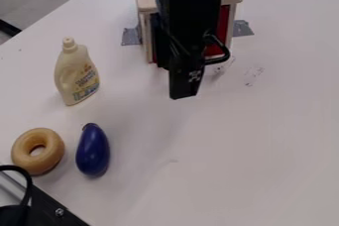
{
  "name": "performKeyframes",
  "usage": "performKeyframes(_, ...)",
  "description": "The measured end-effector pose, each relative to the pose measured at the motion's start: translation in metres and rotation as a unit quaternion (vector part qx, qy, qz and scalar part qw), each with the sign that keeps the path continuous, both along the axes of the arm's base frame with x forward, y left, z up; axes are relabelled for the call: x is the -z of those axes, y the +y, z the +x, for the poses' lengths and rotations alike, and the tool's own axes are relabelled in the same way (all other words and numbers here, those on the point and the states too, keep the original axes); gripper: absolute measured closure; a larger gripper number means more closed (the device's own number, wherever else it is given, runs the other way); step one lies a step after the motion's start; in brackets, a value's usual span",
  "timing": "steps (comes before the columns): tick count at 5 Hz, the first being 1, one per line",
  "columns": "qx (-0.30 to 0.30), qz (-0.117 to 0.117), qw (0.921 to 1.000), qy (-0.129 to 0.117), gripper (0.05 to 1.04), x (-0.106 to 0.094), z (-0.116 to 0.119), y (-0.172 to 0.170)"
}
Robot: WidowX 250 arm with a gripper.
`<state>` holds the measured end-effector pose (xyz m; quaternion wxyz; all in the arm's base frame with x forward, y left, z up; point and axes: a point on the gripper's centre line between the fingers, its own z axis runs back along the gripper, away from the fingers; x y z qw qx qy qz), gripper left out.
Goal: Open the drawer
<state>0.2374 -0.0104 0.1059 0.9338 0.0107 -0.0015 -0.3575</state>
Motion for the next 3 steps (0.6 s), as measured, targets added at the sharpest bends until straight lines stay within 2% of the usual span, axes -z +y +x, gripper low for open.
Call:
performKeyframes(1, 0.069, 0.023, 0.9968, -0.033, 0.087, 0.008, 0.013, 0.008)
performKeyframes(2, 0.098, 0.042, 0.9926, -0.057, 0.088, 0.014, 0.023, 0.016)
performKeyframes(3, 0.11, 0.054, 0.9904, -0.064, 0.088, 0.032, 0.027, 0.027)
